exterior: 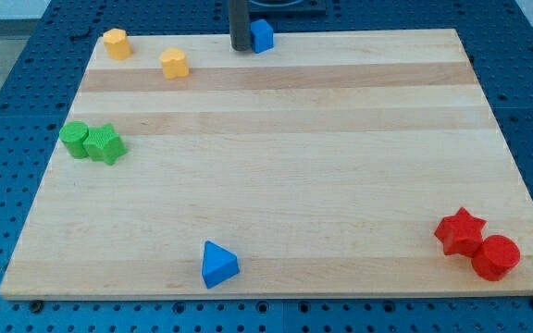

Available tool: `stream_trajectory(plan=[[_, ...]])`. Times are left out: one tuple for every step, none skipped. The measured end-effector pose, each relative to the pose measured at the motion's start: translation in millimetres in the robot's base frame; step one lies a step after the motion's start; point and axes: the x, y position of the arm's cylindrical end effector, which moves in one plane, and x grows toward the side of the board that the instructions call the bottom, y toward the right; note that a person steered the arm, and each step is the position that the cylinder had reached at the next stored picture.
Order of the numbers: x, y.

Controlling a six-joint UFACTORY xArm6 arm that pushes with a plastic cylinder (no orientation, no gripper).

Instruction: Point your arm at the red circle

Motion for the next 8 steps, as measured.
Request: stream_trajectory(plan=[[-1,-1],[-1,-8],[-1,-14],[-1,-19],[-1,-22],[-1,-25],[-1,-30],[20,-27]])
